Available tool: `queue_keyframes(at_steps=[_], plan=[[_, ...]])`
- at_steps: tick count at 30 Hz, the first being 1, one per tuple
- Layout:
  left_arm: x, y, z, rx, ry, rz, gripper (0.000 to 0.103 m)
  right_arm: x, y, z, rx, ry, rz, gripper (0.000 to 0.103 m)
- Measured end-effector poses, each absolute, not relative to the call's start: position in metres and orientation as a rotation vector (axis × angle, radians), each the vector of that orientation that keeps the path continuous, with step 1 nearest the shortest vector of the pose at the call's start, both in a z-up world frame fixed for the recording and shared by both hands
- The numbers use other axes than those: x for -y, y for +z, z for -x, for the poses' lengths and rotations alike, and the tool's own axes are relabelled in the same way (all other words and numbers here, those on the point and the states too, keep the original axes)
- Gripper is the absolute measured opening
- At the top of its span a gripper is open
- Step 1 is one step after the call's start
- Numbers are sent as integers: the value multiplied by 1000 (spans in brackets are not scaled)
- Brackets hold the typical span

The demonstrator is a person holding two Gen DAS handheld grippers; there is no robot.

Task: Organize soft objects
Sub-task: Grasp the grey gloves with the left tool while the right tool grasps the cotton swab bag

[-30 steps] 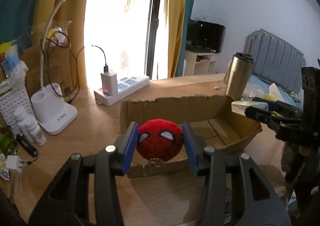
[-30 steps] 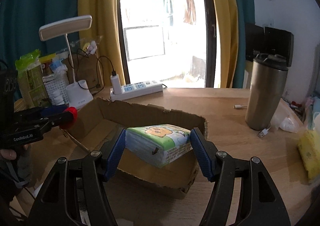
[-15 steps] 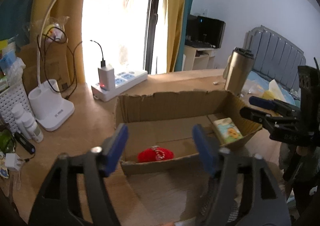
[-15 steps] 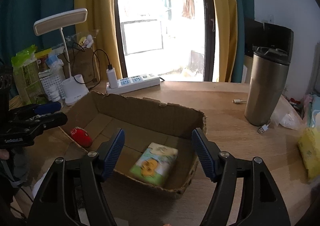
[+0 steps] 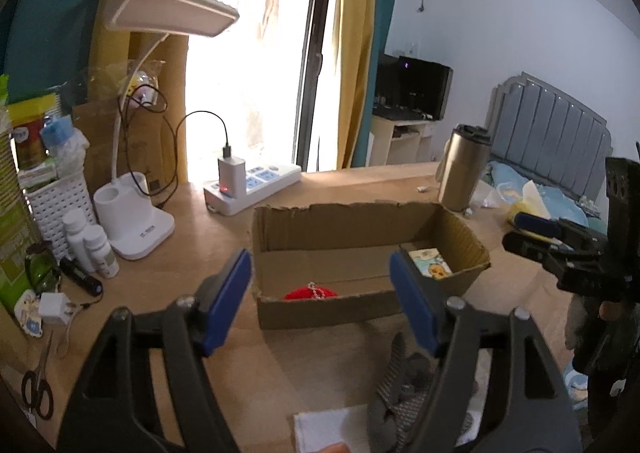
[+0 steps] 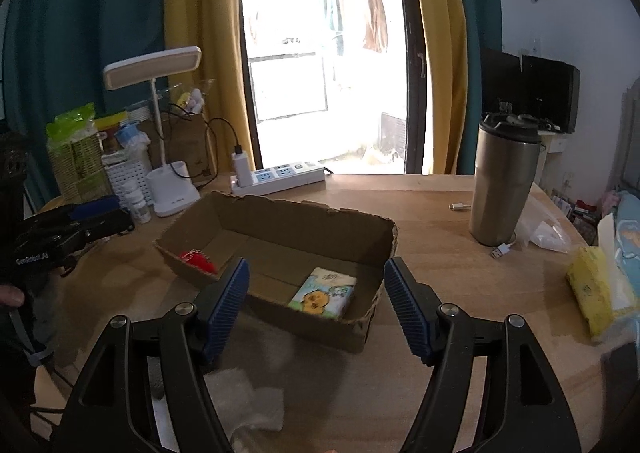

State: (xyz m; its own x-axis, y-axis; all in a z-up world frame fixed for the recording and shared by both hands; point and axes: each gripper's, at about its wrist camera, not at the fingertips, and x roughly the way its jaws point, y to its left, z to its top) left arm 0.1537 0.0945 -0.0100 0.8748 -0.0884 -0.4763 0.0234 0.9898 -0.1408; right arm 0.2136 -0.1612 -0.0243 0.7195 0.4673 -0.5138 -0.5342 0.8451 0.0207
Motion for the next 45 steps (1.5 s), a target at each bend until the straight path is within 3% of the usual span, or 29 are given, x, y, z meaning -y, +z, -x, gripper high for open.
queue_keyframes(at_steps=[13,20,45], plan=[[-73,-15,-114,-522,-89,176,74,169,-32,-163,-557,555,152,74],[-55,-27,-95,-557,-117,190,75,172,-39,-147,-583,560,146,80],[-22,-67,-68,-671,-188,195,75,183,-94,-117,-743,555,156,80]])
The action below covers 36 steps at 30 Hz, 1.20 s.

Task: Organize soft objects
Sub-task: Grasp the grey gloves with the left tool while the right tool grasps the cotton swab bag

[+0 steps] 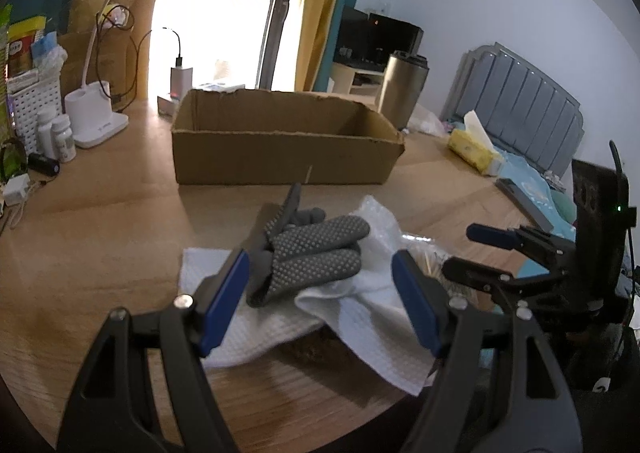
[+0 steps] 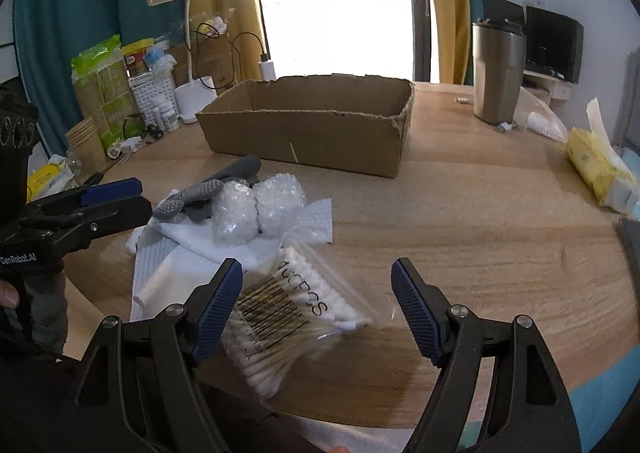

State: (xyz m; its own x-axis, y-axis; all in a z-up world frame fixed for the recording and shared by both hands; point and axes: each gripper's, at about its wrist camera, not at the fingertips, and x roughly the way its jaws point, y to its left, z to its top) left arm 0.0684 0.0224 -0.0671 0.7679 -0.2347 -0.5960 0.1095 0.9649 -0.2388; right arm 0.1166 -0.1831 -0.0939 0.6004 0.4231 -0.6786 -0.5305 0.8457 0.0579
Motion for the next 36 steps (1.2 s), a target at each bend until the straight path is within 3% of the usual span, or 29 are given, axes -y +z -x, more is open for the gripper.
queue_keyframes(at_steps=[2,12,23,36], plan=[[-23,-68,-68,-673,-191,204,75,183,-101,-118,-760,539,172,88],[-22,-75,-70,-690,-188,203,75,187,-111,-122,-798,579,71,89],[-26,-84,-98,-730,-146,193,75,194,-109,-124,-801,656,-14,56],[-33,-94,-119,-784,-161,267,75,223,-94,-134,-711,549,4,46]])
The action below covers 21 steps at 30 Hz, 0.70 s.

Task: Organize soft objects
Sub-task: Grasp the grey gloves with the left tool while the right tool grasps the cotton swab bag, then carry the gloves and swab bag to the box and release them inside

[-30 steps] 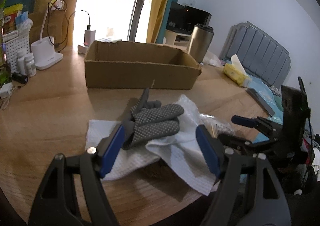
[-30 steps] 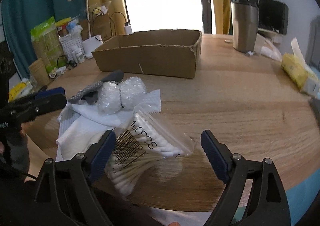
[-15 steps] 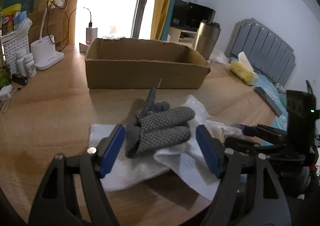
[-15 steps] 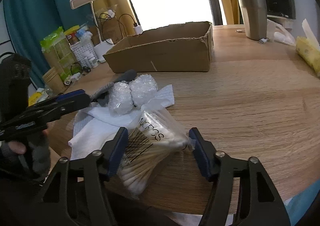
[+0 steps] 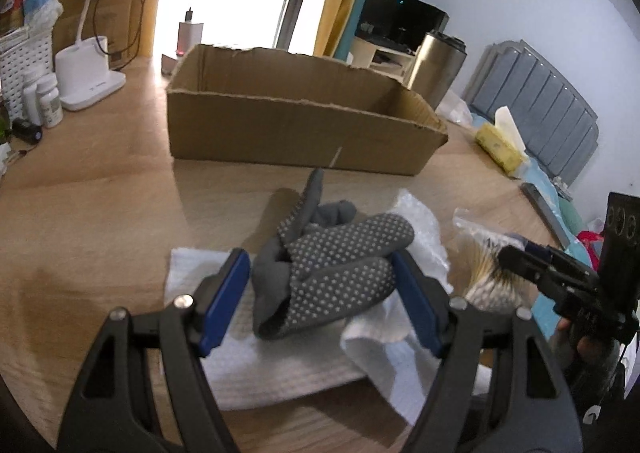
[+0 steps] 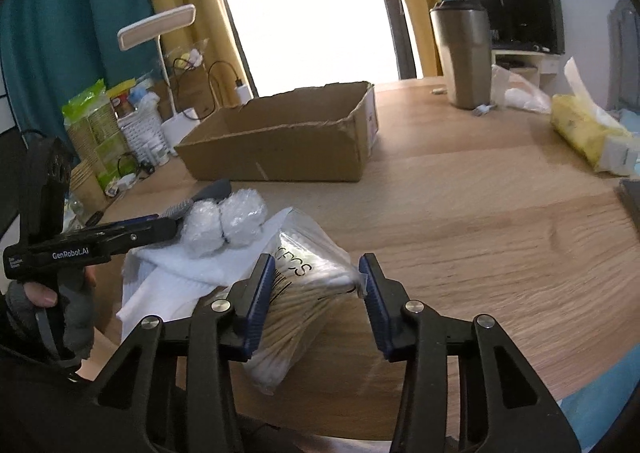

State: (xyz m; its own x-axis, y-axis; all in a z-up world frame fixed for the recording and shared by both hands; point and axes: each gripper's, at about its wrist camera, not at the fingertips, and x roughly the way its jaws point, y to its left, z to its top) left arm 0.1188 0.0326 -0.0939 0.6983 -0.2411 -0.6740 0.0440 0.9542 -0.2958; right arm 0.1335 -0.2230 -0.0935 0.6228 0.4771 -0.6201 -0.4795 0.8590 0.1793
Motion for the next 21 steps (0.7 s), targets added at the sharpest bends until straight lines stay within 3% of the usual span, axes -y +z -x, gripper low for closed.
queue_keyframes(at_steps=[2,4,7,10,21], plan=[[-32,-94,-120,-779,-175,266,72,225,-92,-134,-702,543,3,46],[-33,-95,-120,-774,-189,273,45,226,-92,-135,-700,541,3,46],[-32,-97,-121,-789,-187,262,32,227,-92,-135,-696,548,-3,46],[-34,-97,-119,-786,-188,263,25,225,-92,-135,-699,558,0,46],[-40,-69,-103,-698,-193,252,18,222,-76,-138,-646,569,10,46]])
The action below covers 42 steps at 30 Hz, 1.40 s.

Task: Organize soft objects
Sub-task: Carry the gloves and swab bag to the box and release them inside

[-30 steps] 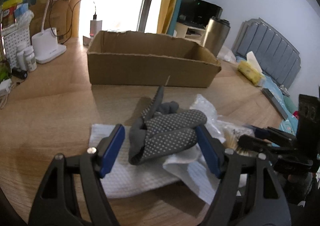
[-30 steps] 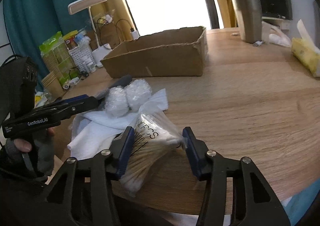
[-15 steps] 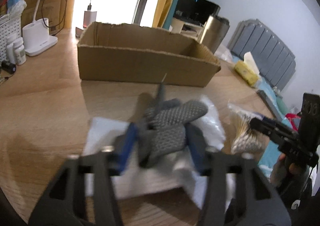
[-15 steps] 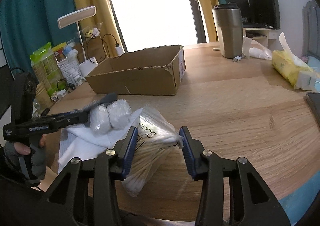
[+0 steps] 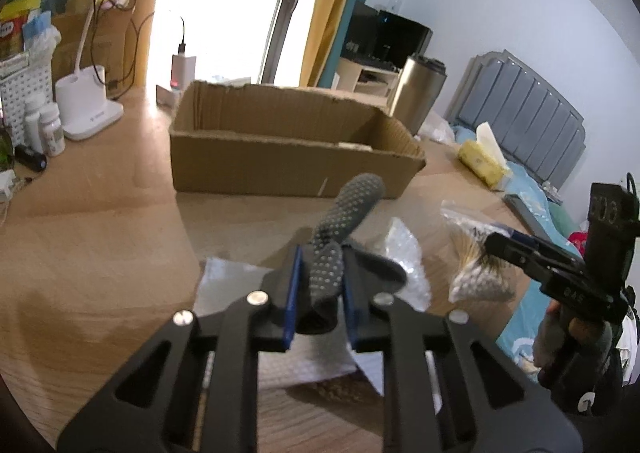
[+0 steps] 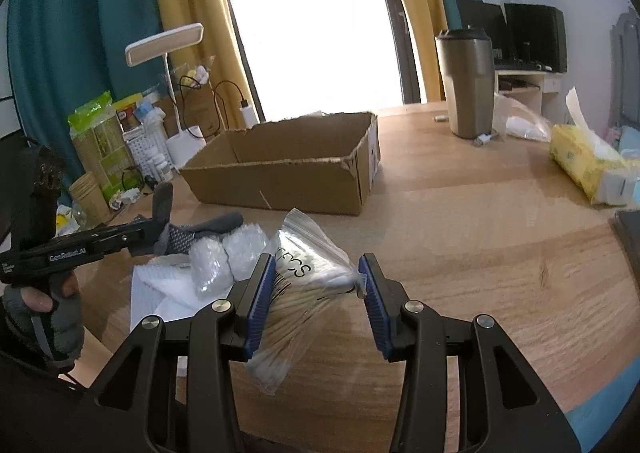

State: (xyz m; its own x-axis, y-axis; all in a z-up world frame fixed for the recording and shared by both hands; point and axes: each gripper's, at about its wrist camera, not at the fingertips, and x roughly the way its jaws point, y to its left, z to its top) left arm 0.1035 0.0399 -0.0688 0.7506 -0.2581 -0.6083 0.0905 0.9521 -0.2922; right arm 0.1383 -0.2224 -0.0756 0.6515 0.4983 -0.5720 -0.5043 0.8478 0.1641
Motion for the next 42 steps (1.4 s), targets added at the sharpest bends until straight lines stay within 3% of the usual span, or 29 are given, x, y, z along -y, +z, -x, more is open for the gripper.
queue_keyframes(at_steps=[9,42], plan=[[-49,-41,-90,-593,-141,201,12,219,-65,-141,-617,591,5,46],[-113,22,-97,-399,-36,160,12,167,-21,-171,-485,695,97,46]])
